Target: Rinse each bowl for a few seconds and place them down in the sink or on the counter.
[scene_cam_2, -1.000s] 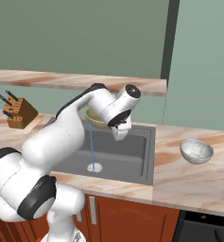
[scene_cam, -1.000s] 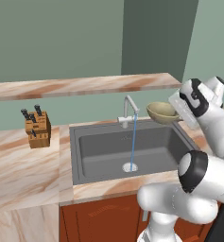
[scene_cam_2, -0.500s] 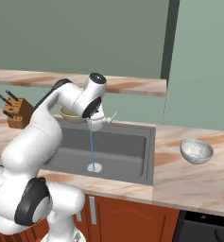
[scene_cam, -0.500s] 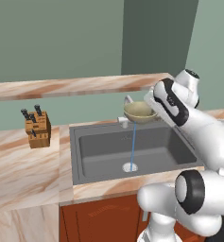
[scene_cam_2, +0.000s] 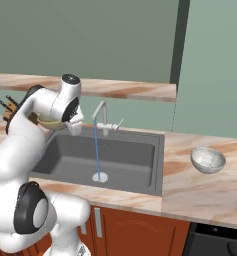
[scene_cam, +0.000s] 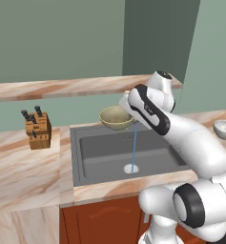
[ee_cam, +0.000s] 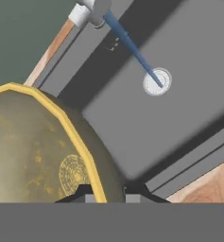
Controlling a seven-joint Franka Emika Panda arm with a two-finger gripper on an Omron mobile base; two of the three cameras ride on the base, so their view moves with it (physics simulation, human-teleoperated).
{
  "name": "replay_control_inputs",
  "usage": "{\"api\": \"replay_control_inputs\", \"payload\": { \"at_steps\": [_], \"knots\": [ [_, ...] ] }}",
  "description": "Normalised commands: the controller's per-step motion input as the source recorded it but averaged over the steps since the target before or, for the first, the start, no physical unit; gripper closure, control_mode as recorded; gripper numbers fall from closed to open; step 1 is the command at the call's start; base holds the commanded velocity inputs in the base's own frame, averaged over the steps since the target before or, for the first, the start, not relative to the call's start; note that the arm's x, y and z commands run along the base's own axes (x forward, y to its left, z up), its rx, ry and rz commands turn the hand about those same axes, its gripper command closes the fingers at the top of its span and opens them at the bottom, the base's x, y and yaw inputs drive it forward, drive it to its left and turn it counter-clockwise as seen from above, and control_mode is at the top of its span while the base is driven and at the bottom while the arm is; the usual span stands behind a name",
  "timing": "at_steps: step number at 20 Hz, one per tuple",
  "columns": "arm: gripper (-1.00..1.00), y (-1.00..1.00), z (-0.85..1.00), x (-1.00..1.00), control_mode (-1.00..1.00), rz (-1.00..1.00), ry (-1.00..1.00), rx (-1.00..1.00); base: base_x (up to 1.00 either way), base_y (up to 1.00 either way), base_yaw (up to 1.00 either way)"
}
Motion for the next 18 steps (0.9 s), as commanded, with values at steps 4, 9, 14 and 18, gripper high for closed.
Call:
{"api": "replay_control_inputs", "payload": {
  "at_steps": [4, 9, 14, 18],
  "knots": [
    [1.0, 0.82, 0.0, 0.0, -1.0, 0.12, 0.0, 0.0, 0.0, 0.0, 0.0],
    [1.0, 0.78, 0.0, 0.0, -1.0, 0.13, 0.03, 0.0, 0.0, 0.0, 0.0],
    [1.0, 0.73, -0.04, 0.0, -1.0, 0.12, 0.03, 0.0, 0.0, 0.0, 0.0],
    [1.0, 0.69, -0.09, 0.0, -1.0, 0.1, 0.01, 0.0, 0.0, 0.0, 0.0]
  ]
}}
